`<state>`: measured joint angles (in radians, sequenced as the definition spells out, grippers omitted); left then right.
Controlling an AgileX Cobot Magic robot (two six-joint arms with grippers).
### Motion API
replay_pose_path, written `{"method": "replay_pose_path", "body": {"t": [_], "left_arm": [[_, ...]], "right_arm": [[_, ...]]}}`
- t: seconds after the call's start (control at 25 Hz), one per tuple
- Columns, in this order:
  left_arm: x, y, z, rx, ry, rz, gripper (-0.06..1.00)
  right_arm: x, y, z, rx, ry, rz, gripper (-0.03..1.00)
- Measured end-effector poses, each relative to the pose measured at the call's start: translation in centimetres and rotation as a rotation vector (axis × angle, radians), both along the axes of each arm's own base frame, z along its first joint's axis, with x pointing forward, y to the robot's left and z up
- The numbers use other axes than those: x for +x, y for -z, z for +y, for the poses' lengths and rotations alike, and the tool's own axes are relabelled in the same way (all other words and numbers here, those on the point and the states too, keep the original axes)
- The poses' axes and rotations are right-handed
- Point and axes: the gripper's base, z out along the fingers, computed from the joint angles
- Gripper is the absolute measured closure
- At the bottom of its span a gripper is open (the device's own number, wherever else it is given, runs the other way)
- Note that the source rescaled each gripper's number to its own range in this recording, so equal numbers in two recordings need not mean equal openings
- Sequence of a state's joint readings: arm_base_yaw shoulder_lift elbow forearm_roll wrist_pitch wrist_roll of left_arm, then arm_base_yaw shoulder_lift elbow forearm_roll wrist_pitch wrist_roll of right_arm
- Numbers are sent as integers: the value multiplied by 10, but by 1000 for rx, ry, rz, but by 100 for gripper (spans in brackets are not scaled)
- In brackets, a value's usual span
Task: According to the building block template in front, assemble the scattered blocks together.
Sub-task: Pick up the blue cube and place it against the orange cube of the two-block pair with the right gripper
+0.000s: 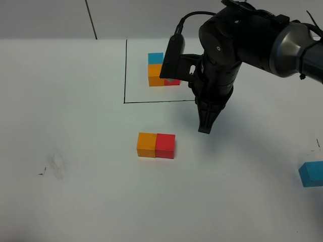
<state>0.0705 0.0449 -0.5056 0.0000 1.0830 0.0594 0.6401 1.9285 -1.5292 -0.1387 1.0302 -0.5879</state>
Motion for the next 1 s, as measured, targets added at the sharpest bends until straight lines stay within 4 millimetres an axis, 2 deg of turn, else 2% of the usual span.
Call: {"method": "replay_pose_path", "body": {"t": [0.28, 0.48, 0.68, 0.84, 1.0], "left_arm": [[0, 0, 0, 0, 0, 0, 94], [0, 0, 0, 0, 0, 0, 94], [0, 0, 0, 0, 0, 0, 94], [0, 0, 0, 0, 0, 0, 94], [0, 0, 0, 0, 0, 0, 94]], "right_arm": [[2, -1, -13, -17, 90, 40, 96], [7, -15, -28, 22, 184, 15, 96], [7, -24, -54, 40, 275, 5, 96], [-1, -15, -80, 39, 348, 17, 96], [-17, -7, -109, 58, 420, 6, 96]]}}
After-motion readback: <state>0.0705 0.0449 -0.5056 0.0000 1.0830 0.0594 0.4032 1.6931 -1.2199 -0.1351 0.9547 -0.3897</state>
